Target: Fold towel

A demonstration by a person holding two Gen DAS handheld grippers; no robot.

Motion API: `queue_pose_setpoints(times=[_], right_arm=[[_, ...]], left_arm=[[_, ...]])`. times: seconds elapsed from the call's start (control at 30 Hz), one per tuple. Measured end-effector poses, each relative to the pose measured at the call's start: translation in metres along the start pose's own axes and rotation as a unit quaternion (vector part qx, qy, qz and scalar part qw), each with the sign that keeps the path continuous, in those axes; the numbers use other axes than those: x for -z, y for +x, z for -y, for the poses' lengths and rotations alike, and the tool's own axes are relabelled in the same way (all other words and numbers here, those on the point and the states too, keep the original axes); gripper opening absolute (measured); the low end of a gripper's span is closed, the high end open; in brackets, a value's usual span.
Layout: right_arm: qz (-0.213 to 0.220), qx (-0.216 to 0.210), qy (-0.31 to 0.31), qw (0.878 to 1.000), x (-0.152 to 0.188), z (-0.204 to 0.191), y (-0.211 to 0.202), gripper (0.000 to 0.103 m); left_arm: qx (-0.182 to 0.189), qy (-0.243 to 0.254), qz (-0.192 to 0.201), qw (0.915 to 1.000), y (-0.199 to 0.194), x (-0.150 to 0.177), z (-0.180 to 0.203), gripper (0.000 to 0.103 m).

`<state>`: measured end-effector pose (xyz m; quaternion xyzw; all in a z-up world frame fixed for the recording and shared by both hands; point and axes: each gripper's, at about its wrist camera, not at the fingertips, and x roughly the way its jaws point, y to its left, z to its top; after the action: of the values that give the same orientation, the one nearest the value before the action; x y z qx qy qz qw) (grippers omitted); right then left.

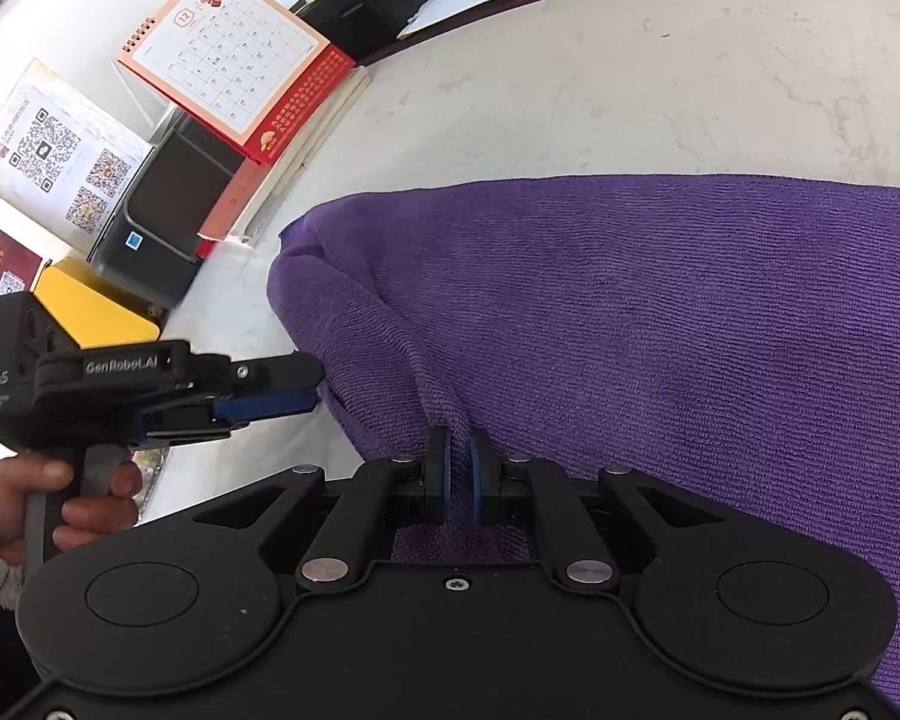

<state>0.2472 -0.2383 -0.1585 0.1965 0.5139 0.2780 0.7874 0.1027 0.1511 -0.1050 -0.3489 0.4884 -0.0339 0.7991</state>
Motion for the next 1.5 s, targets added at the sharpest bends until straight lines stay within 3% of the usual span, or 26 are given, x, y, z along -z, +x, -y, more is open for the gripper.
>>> queue_pose_setpoints(times=[0.23, 0.4, 0.6, 0.83, 1.1, 1.3, 1.5], right_arm=[[0.005, -0.006, -0.003, 1.000, 0.002, 0.000, 0.000, 0.006], [0.010, -0.005, -0.014, 1.000, 0.004, -0.002, -0.001, 0.006], [0.016, -0.006, -0.020, 1.000, 0.007, -0.003, -0.004, 0.009], [0.021, 0.001, -0.021, 1.000, 0.008, -0.003, -0.008, 0.015], [0.038, 0.011, -0.014, 0.999, 0.005, -0.001, -0.014, 0.034], [0.045, 0.050, -0.023, 0.997, -0.004, 0.007, -0.017, 0.035], [0.041, 0.062, -0.043, 0.996, -0.006, 0.004, -0.013, 0.035]], left_arm=[[0.001, -0.020, -0.003, 0.9998, -0.001, -0.006, -0.003, 0.034], [-0.018, -0.003, 0.000, 0.9998, 0.000, -0.007, -0.001, 0.017], [-0.017, 0.011, 0.008, 0.9998, -0.004, -0.001, -0.001, 0.006], [-0.006, 0.020, 0.025, 0.9995, -0.021, 0.007, -0.005, 0.005], [0.000, 0.008, 0.030, 0.9995, -0.028, 0.012, -0.021, 0.005], [0.021, 0.004, 0.028, 0.9994, -0.032, 0.012, -0.028, 0.007], [0.026, -0.003, 0.021, 0.9995, -0.029, 0.012, -0.034, 0.007]])
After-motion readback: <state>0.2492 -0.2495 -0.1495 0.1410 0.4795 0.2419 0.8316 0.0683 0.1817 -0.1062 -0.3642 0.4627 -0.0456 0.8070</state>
